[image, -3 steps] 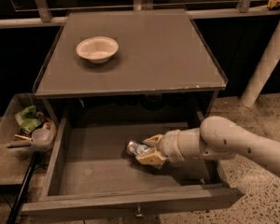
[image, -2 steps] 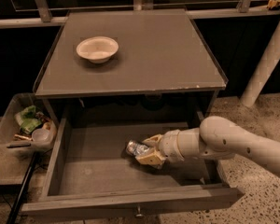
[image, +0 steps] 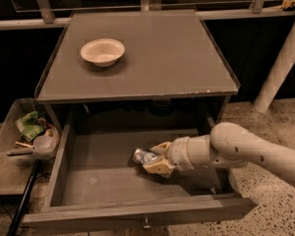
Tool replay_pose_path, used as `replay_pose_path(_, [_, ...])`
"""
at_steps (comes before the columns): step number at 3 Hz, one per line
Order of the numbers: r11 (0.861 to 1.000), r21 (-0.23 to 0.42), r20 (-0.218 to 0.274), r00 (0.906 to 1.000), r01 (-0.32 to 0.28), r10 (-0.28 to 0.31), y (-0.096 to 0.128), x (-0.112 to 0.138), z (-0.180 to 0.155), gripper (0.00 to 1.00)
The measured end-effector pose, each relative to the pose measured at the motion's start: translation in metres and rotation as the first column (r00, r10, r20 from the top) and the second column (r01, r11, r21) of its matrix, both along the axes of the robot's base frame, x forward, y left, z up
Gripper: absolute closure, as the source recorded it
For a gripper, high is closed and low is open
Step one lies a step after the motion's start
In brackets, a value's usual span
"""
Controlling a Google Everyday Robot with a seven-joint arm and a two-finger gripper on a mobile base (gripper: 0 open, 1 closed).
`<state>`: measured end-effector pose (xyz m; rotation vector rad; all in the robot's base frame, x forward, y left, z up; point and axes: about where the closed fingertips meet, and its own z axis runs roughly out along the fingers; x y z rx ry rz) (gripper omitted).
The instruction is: Place redbull can into top drawer
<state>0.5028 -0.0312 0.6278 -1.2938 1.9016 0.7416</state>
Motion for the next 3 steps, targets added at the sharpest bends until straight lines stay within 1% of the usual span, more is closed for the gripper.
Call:
replay_pose_path(2, [1.000,0.000,0.000,1.0000,0.000,0.000,0.0001,0.0000,0.0000,0.13])
replay_pose_path(3, [1.000,0.000,0.000,1.0000,0.000,0.000,0.0001,0.0000,0.0000,0.00])
